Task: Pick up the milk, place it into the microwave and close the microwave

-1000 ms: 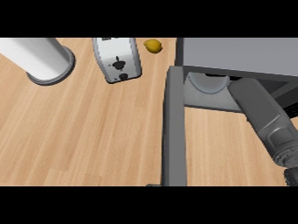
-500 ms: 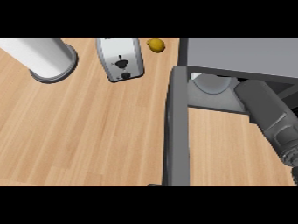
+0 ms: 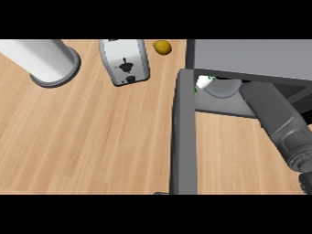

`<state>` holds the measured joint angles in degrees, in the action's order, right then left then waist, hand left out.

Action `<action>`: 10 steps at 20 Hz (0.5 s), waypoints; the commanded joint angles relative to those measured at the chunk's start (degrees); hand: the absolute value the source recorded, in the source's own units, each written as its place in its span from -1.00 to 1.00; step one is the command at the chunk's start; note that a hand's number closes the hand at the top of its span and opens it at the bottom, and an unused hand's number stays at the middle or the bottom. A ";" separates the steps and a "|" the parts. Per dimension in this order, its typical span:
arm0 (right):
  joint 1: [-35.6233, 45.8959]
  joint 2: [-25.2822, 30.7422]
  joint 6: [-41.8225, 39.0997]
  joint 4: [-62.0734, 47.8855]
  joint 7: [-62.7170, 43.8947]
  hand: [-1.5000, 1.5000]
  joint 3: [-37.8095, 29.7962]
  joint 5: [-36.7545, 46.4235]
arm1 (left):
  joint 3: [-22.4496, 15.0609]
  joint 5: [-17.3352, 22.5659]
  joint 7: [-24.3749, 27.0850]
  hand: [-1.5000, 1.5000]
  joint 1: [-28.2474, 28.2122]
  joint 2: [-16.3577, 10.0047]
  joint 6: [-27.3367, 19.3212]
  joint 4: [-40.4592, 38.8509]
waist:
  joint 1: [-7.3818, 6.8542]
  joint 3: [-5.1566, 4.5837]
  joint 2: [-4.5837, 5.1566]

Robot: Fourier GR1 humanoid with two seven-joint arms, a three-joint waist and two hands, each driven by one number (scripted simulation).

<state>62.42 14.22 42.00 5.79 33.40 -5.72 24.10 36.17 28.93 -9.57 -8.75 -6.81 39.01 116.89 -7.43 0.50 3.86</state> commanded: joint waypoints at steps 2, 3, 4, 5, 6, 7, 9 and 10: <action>-1.01 -0.98 -7.04 1.23 4.47 -1.00 -3.00 -3.27 | -2.17 -0.11 0.76 -1.00 0.75 0.47 2.01 -1.46 | 0.95 -0.16 -0.59; 0.36 -1.36 -7.39 1.03 3.56 -1.00 -3.28 -3.50 | -2.93 -0.36 -0.35 -1.00 1.53 -0.40 1.78 -0.37 | 0.61 -0.12 -0.50; 0.02 -0.89 -10.30 1.40 4.71 -1.00 -4.34 -4.69 | -2.87 0.47 0.33 -1.00 0.77 -0.20 2.89 -0.89 | 1.05 -0.18 -0.95; -0.51 -1.24 -10.31 1.74 5.54 -1.00 -5.28 -5.63 | -3.07 0.21 0.82 -1.00 0.14 -0.50 4.53 -2.50 | 1.21 -0.23 -0.93; -0.26 -1.14 -12.01 1.88 5.75 -1.00 -6.09 -6.50 | -4.70 -0.10 0.01 -1.00 -0.61 0.84 4.27 0.42 | 1.43 -0.18 -1.30; -1.79 -3.72 -10.70 2.00 7.26 -1.00 -6.52 -6.97 | -5.05 0.38 0.67 -1.00 -1.63 1.61 5.32 0.13 | 1.37 -0.22 -1.42; -2.77 -3.01 -14.67 2.55 9.78 -1.00 -8.16 -8.75 | -6.51 -1.74 1.16 -1.00 -0.60 2.91 5.13 0.14 | 2.32 -0.22 -1.43; -1.47 -2.72 -17.34 2.14 8.63 -1.00 -8.77 -9.45 | -6.17 -1.12 0.81 -1.00 2.26 1.18 4.37 -2.41 | 2.86 -0.25 -1.37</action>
<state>61.10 11.94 29.76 7.48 40.05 -12.06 17.29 31.54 28.37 -8.95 -8.46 -5.66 42.97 116.10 -5.69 0.36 2.84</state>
